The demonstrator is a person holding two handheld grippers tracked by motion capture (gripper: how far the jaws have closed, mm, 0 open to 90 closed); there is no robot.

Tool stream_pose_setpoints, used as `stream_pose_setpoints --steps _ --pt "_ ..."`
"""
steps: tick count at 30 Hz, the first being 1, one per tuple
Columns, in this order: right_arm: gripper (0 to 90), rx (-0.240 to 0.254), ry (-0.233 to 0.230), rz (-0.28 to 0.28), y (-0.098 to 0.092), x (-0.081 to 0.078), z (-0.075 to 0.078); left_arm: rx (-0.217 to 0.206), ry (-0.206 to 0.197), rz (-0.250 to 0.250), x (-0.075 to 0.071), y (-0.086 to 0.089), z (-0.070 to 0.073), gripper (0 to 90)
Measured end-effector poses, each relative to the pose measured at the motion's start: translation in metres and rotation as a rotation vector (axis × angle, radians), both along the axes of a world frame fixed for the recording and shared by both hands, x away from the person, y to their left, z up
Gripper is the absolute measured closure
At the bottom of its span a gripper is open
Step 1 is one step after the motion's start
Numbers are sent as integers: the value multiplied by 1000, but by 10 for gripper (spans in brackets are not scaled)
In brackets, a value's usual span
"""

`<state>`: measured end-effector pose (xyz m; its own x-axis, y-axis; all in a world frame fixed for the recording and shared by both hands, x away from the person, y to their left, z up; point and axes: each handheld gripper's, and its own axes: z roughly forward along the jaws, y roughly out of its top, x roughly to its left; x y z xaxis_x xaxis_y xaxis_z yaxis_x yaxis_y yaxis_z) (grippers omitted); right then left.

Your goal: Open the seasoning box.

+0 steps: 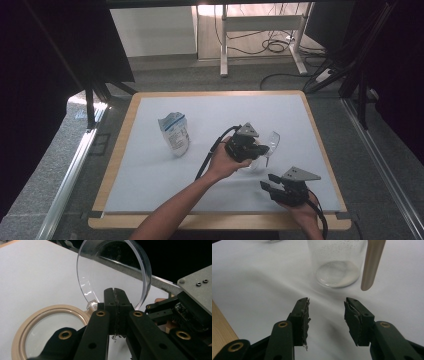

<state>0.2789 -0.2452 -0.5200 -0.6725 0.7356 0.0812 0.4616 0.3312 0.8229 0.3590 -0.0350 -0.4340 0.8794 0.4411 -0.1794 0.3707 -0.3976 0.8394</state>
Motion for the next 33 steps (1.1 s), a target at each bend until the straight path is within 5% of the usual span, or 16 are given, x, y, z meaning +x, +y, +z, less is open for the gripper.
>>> stream_pose_setpoints --steps 8,14,22,33 --pt "551 -4 0 11 4 1 -2 -12 -28 47 -1 24 3 867" --pt "540 0 -3 29 9 1 -2 -37 -39 90 -7 53 0 738" --pt "512 -4 2 42 14 3 -3 -13 -49 151 -23 95 -22 457" --pt "504 -11 8 50 20 5 -4 -15 -20 226 -39 140 -49 383"
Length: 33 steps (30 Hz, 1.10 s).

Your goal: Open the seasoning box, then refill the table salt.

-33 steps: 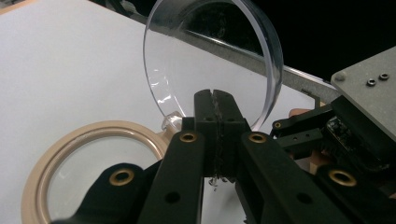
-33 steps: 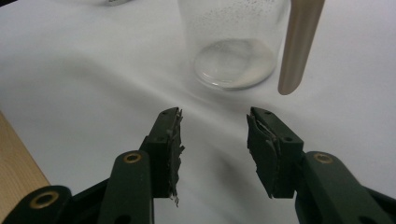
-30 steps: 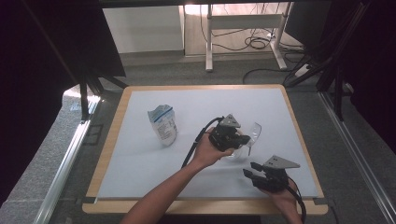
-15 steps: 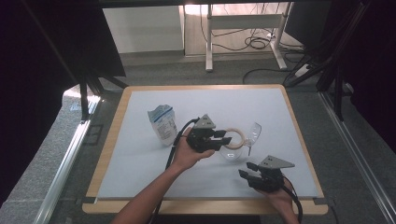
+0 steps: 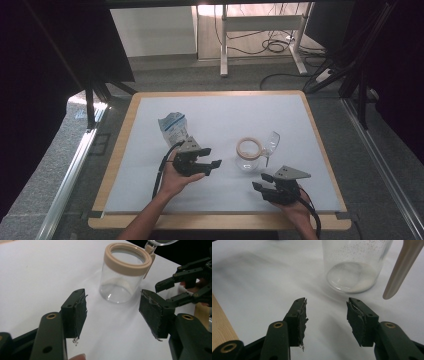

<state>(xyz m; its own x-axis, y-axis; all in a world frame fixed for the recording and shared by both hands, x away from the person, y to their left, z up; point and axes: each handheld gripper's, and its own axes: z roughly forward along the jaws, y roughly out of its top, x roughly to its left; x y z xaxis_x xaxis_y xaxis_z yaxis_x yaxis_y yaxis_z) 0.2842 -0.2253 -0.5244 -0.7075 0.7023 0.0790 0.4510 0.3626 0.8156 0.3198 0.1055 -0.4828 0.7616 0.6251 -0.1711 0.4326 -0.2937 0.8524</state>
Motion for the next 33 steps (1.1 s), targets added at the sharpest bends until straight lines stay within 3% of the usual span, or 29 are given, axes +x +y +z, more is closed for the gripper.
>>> stream_pose_setpoints --steps 9,15,20,33 --pt "503 0 -4 3 1 1 1 -24 5 50 -20 29 -9 364" --pt "503 -6 -5 3 1 1 1 8 -5 101 -34 48 -16 366" --pt "501 -3 -4 4 3 2 0 1 14 146 -41 70 -22 371" --pt "492 -15 -11 16 7 1 2 16 26 247 -46 104 -31 384"
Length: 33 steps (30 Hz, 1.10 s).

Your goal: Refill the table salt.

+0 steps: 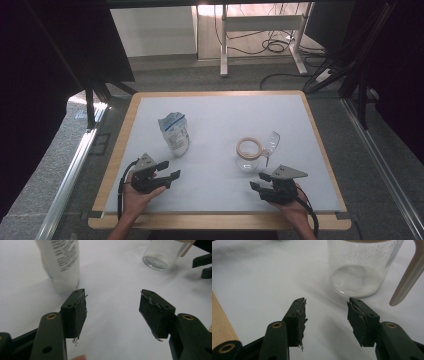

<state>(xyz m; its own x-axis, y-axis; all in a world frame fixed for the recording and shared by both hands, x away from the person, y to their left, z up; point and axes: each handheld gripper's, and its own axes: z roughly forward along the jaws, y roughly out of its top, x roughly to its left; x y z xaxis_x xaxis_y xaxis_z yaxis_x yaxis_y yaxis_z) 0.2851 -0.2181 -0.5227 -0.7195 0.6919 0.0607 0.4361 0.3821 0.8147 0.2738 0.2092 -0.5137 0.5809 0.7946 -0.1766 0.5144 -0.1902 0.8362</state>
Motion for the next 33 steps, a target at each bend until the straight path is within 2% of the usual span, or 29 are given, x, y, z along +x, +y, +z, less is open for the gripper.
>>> stream_pose_setpoints --steps 5,10,15,23,28,33 --pt "488 0 -2 2 1 0 1 -3 -5 54 7 12 3 389" --pt "486 -3 -3 5 2 0 1 -3 -37 92 23 18 14 404" --pt "483 -9 -3 6 3 0 0 -9 -55 114 47 18 28 420" --pt "480 -10 -5 2 1 -1 0 -20 -72 124 69 15 38 458" --pt "479 -8 -7 -2 0 -1 1 -40 -77 135 82 12 43 530" --pt "477 -12 -8 5 2 -1 0 -51 -74 120 92 9 46 654"
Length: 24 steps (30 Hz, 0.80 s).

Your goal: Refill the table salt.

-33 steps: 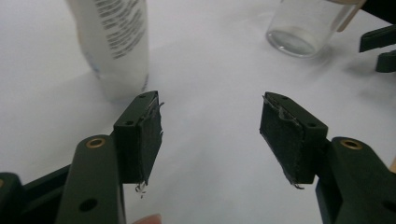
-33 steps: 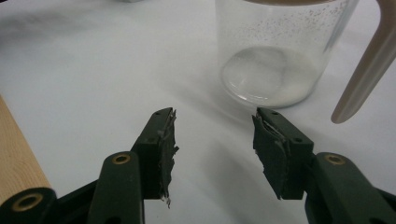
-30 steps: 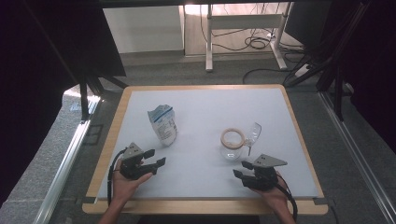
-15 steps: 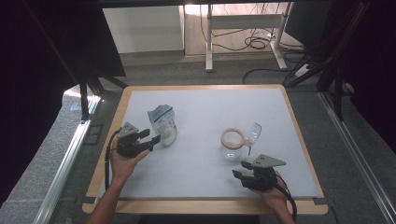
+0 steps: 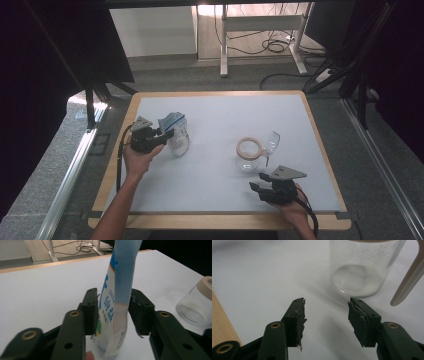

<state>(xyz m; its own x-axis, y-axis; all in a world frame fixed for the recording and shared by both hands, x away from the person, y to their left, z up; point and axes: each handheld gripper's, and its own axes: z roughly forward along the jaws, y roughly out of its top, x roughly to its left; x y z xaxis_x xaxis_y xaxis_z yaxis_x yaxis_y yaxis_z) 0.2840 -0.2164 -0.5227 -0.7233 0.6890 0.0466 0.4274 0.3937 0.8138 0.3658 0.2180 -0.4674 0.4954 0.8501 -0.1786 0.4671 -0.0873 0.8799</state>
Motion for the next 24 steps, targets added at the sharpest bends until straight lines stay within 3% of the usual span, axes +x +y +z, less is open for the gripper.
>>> stream_pose_setpoints --steps 7,10,24 --pt "475 -4 2 -1 -1 -1 -1 -2 -7 -20 6 -5 -1 847" --pt "475 -6 1 -3 -1 -1 0 -16 -7 -29 6 -5 -2 887" --pt "474 -2 -19 3 2 -3 4 -57 -43 -67 10 -8 0 900"
